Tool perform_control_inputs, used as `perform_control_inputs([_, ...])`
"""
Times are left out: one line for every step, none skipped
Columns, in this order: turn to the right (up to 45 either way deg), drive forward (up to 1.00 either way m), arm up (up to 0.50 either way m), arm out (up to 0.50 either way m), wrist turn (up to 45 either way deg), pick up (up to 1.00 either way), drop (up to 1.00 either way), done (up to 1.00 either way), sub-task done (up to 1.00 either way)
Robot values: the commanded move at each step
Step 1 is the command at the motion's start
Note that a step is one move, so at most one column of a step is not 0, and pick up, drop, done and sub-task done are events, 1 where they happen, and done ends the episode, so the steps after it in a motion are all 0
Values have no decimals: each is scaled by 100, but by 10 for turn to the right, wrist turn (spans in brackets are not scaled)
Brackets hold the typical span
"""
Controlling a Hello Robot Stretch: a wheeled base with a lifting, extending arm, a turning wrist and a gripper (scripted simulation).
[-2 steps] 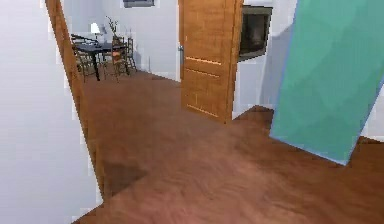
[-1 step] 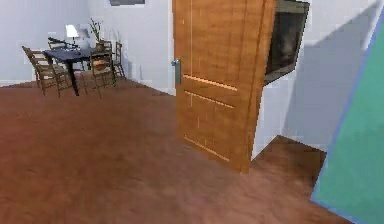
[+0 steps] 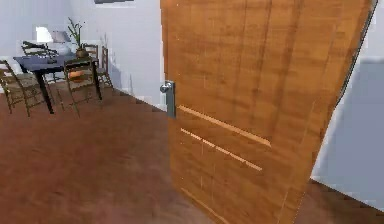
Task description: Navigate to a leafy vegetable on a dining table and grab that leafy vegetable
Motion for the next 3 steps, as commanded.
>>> perform_control_inputs([-450,0,0,0,0,0,0,0,0])
perform_control_inputs([0,100,0,0,0,0,0,0,0])
perform_control_inputs([-90,0,0,0,0,0,0,0,0])
